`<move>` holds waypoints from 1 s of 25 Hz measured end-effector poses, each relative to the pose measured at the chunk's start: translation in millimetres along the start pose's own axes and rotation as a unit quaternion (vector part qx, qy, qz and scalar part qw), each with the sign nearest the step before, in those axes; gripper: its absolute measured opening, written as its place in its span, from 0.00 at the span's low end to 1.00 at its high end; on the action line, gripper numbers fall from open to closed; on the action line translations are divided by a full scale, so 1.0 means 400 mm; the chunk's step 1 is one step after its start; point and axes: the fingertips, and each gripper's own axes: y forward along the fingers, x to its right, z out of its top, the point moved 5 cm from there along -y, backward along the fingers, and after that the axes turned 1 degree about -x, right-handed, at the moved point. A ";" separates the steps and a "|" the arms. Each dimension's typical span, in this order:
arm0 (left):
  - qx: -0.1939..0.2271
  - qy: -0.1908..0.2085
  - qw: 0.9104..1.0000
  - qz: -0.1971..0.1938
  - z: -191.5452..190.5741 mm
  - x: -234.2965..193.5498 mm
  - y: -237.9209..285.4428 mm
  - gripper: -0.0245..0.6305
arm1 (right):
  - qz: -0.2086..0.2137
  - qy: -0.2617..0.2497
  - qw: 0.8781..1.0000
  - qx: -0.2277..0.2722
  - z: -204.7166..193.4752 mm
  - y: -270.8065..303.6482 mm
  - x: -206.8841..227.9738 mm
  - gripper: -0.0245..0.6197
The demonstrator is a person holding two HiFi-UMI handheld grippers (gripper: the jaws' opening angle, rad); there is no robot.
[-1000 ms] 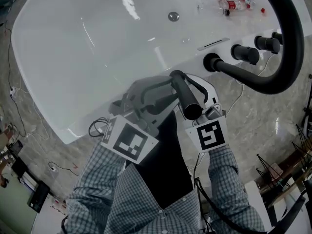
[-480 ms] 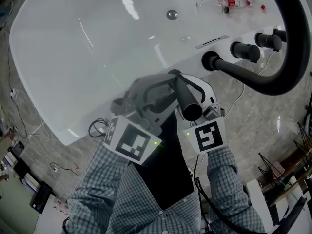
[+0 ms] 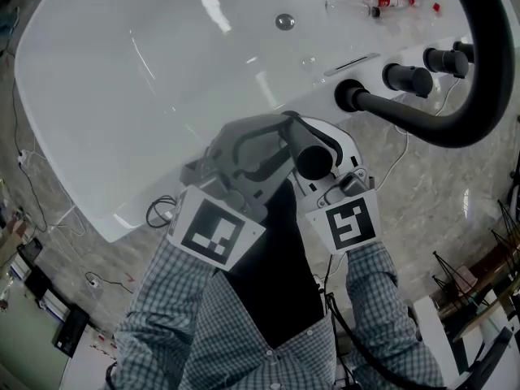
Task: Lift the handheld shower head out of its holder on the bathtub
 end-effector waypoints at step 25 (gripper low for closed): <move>0.042 0.005 0.999 0.011 0.188 0.019 -0.153 0.23 | -0.019 -0.023 0.999 0.034 0.215 -0.115 -0.034 0.23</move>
